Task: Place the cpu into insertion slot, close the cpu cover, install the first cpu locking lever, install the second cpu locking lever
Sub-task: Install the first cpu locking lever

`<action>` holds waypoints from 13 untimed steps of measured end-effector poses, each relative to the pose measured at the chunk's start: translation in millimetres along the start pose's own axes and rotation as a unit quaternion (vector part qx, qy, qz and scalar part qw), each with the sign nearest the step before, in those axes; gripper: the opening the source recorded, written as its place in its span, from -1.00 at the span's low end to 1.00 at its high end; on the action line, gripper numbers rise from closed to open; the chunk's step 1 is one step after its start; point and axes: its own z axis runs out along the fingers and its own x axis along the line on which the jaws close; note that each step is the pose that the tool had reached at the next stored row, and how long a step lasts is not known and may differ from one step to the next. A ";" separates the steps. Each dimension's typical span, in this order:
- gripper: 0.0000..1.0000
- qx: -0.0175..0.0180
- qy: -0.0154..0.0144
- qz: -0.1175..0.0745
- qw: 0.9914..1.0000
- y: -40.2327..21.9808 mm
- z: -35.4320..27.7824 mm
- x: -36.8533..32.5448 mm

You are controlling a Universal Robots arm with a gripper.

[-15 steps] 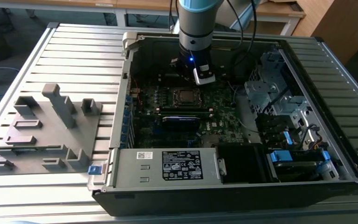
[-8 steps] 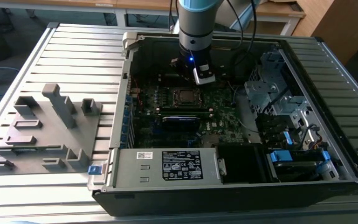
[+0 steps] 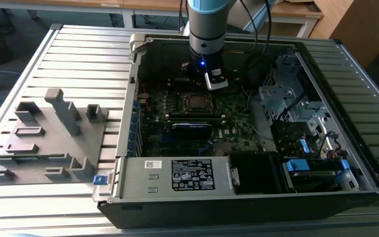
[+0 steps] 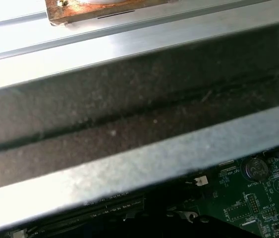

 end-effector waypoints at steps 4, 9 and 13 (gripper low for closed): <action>-0.79 0.000 0.000 0.000 1.000 0.5 0.2 0.2; -0.79 0.001 0.000 0.000 1.000 0.8 -0.4 0.2; -0.79 0.000 0.000 0.000 1.000 1.0 -1.2 0.2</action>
